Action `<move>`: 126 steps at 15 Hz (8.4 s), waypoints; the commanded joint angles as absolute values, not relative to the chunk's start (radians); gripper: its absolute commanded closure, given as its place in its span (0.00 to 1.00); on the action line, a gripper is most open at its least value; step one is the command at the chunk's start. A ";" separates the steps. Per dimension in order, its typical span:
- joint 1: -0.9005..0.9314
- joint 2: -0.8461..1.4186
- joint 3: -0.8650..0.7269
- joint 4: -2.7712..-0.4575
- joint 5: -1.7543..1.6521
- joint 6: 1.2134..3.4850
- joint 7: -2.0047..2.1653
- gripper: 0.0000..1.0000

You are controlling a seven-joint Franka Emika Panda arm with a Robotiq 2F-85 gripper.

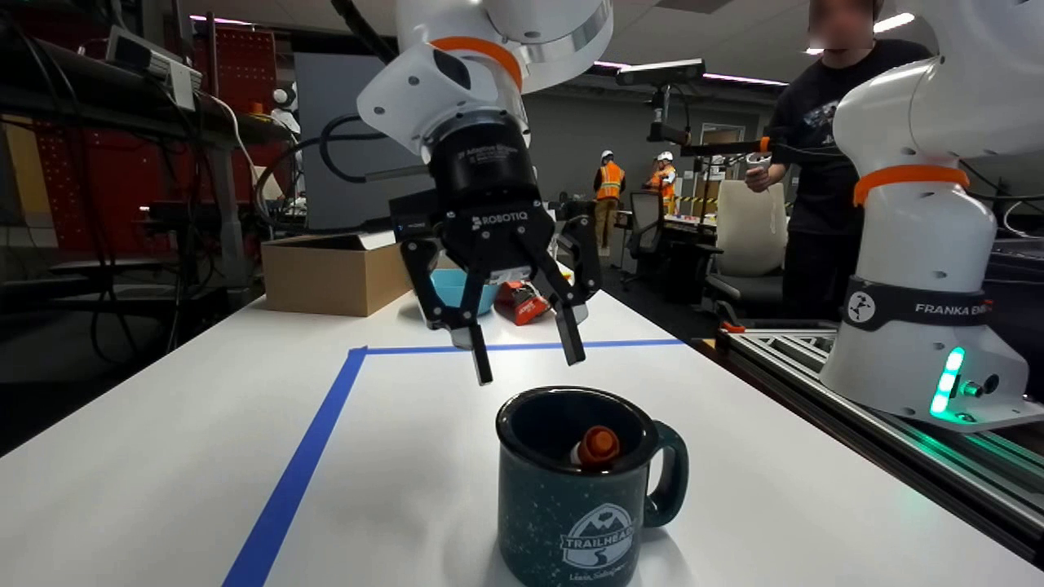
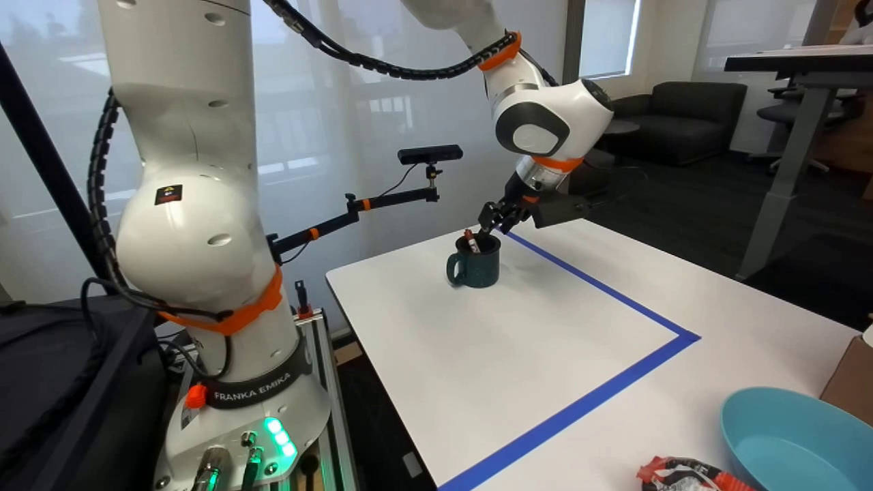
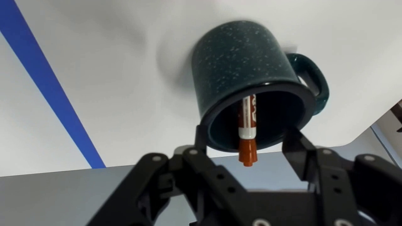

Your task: Put the marker on the table

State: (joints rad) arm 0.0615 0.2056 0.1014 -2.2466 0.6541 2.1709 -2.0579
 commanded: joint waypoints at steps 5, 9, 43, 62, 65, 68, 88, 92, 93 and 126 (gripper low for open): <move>0.055 0.208 0.143 -2.223 0.651 2.144 -2.053 0.35; 0.052 0.186 0.147 -2.257 0.670 2.141 -2.049 0.33; 0.048 0.298 0.175 -2.220 0.688 2.130 -2.060 1.00; 0.056 -0.044 0.102 -2.435 0.625 2.107 -1.804 0.95; 0.050 -0.071 0.073 -2.492 0.635 2.117 -1.795 0.95; 0.047 -0.091 0.051 -2.544 0.652 2.125 -1.800 0.95; 0.072 0.073 0.073 -2.574 0.770 2.135 -1.935 0.95; 0.075 0.118 0.105 -2.553 0.795 2.135 -1.956 0.95; 0.074 0.127 0.111 -2.549 0.799 2.134 -1.959 0.95; 0.108 -0.010 0.165 -2.502 0.783 2.134 -1.920 0.00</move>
State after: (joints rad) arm 0.0920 0.0825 0.1688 -2.4740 0.8009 2.1332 -1.9663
